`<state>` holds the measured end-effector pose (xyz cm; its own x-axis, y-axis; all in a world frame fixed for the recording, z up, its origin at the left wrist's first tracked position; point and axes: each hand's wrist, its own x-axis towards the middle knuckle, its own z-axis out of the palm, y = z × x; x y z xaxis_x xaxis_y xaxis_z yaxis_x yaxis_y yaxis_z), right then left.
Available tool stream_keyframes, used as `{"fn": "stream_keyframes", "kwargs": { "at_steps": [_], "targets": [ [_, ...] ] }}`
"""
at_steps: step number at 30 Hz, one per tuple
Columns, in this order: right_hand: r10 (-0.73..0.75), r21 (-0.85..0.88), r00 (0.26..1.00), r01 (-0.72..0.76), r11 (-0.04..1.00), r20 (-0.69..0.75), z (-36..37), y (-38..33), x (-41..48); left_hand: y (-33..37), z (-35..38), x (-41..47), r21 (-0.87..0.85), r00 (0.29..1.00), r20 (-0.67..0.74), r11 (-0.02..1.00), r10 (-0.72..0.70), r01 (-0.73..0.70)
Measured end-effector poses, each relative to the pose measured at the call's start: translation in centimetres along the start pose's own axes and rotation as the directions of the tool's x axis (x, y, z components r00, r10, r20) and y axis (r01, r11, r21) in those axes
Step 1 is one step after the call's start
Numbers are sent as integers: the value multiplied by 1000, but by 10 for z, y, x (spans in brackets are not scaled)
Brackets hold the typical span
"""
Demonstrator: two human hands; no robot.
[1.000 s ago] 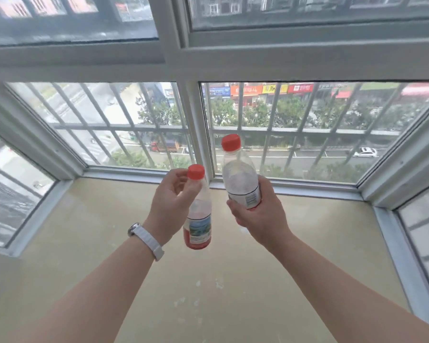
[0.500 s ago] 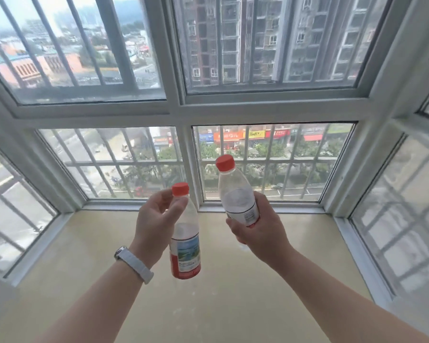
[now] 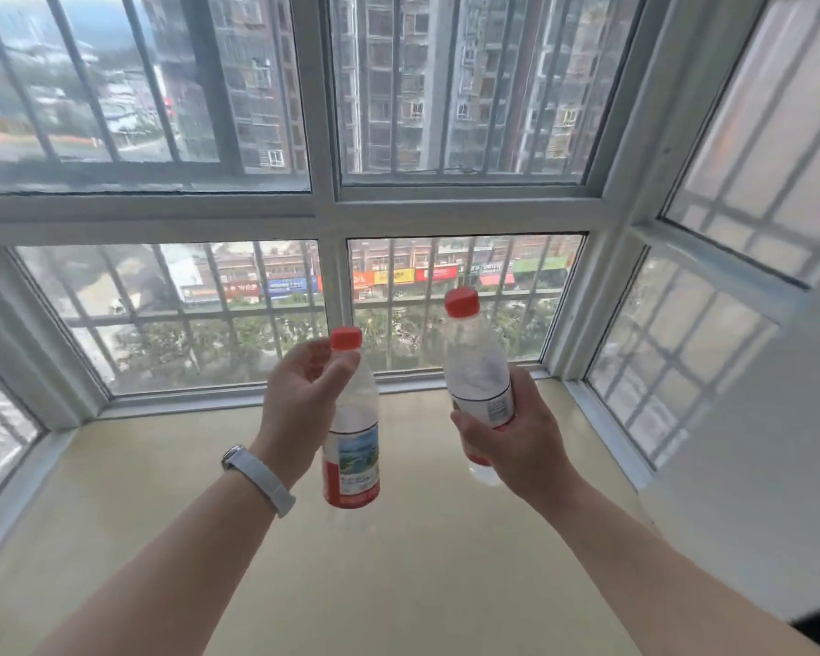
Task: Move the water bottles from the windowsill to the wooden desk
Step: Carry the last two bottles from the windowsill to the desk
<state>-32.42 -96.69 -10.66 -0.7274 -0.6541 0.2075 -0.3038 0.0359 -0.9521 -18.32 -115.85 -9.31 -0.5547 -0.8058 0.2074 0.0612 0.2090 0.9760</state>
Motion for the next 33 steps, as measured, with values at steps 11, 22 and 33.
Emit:
{"fn": "stream_keyframes", "kwargs": {
  "at_steps": [11, 22, 33],
  "targets": [
    [26, -75, 937, -56, 996, -350, -64, -36, -78, 27, 73, -22, -62, 959, 278, 997, 58, -43],
    [88, -89, 767, -186, 978, -635, -191, -26, -135, 69, 228, -62, -94, 821, 563, 994, 94, -50],
    [152, 22, 554, -234, 972, -819, -351, 2, -217, 109, 415, -152, -130, 644, 751, 989, 149, -76]
  ]
}}
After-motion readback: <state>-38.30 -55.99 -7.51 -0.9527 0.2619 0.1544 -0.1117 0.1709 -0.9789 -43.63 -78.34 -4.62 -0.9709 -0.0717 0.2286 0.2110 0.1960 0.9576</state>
